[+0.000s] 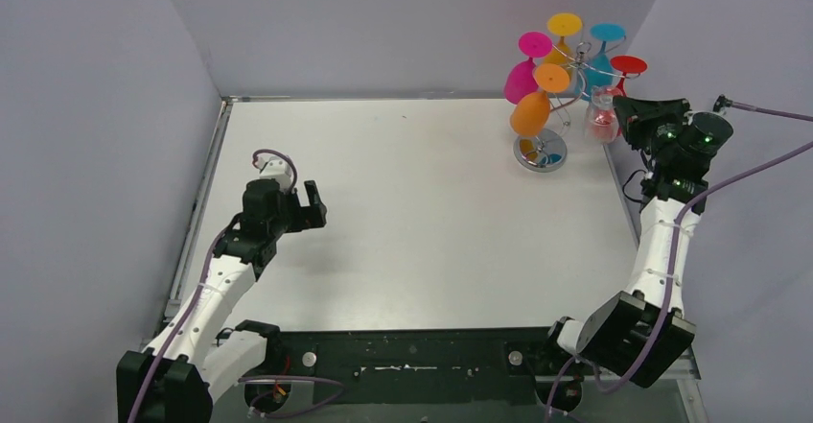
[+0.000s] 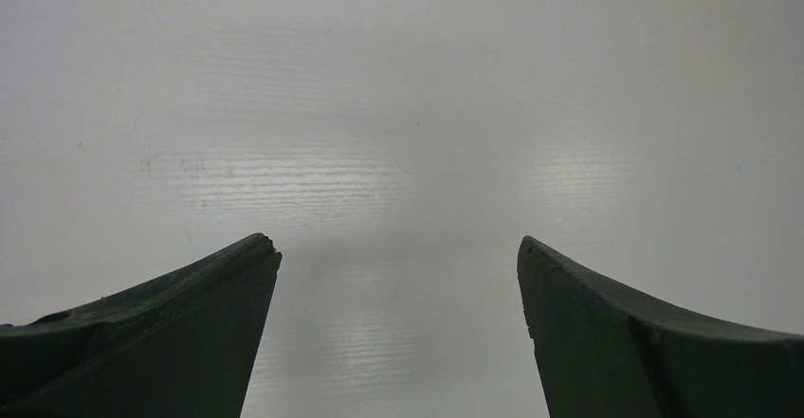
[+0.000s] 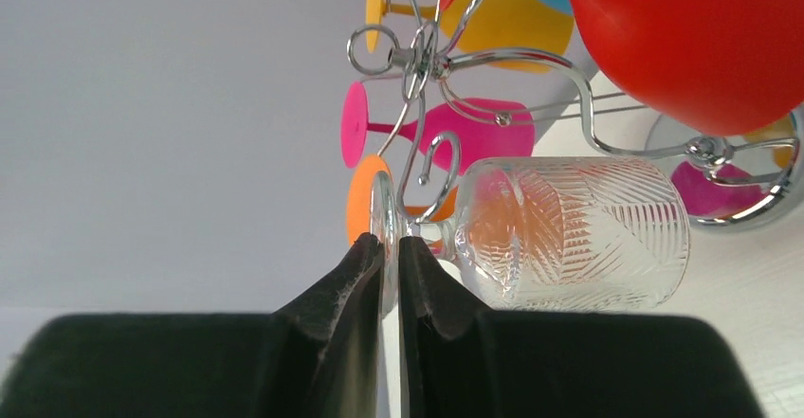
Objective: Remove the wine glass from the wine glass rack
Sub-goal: Pick up the wine glass from the wine rack, then place the wine glass at the center of the board.
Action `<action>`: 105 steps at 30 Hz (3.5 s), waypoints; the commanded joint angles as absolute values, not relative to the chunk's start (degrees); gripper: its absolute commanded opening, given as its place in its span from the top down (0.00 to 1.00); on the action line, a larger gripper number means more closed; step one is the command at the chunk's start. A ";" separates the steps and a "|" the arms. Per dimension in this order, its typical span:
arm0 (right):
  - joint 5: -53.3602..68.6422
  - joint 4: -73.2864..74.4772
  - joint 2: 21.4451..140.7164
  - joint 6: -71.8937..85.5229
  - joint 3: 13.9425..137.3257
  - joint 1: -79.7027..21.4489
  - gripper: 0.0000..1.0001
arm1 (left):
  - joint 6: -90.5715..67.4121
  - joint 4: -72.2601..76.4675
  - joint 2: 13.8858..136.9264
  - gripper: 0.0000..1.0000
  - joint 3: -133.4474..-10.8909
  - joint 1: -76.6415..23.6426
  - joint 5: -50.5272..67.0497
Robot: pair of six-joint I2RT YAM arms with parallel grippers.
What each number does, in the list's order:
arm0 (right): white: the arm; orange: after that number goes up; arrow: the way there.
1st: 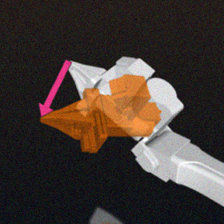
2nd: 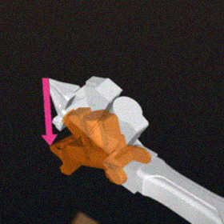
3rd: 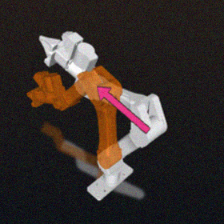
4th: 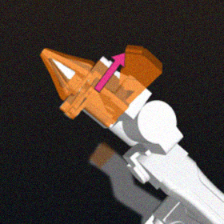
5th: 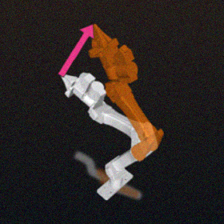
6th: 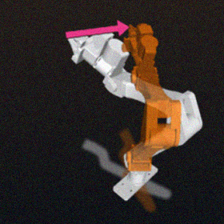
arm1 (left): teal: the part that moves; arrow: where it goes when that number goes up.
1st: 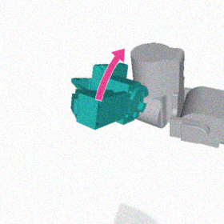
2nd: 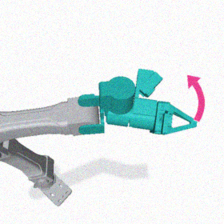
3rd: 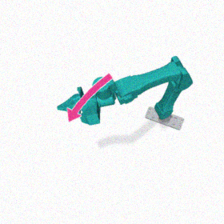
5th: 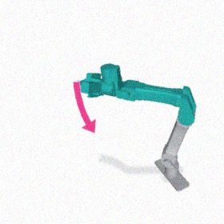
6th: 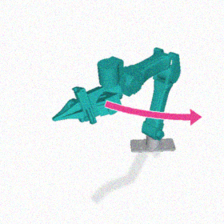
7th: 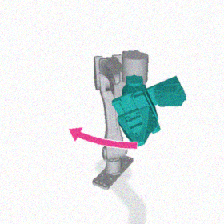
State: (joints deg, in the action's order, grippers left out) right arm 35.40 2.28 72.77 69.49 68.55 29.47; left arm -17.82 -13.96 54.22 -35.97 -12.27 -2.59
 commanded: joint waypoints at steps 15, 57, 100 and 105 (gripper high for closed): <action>31.72 12.52 57.72 42.61 63.38 9.07 1.00 | -20.65 -10.32 56.93 0.04 -38.18 -11.92 12.44; 43.48 -22.05 77.92 46.95 55.11 -32.24 1.00 | -62.98 50.81 66.60 0.50 -28.92 -18.32 51.10; 42.52 -25.96 77.92 48.91 54.51 -34.84 1.00 | -62.63 50.70 69.20 0.61 -29.23 -19.60 47.73; 43.57 -26.18 78.77 49.03 54.42 -35.14 1.00 | -65.68 55.27 69.70 0.65 -28.14 -19.60 48.03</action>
State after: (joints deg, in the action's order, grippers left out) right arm 41.41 -17.47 78.65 48.53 52.51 -34.30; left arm -61.67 45.36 69.58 -28.49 -19.40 46.41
